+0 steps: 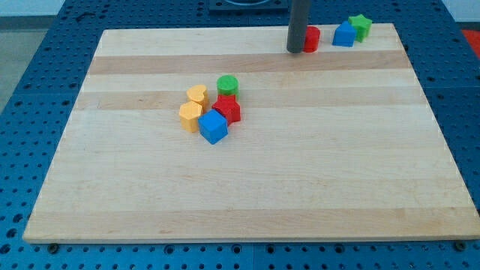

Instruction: Move the red circle closer to the blue triangle

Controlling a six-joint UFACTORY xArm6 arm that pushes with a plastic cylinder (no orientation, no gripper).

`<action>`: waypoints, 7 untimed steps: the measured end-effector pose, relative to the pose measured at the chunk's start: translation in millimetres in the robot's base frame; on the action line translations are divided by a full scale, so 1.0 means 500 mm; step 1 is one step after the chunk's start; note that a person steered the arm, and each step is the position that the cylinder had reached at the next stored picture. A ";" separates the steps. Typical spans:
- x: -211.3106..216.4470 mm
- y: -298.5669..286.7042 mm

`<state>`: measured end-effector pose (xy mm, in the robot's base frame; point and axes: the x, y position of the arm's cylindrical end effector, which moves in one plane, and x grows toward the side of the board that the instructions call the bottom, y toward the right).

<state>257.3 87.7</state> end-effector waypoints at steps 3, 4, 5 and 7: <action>-0.062 0.014; -0.049 -0.022; -0.009 -0.020; -0.023 0.002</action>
<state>245.9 88.9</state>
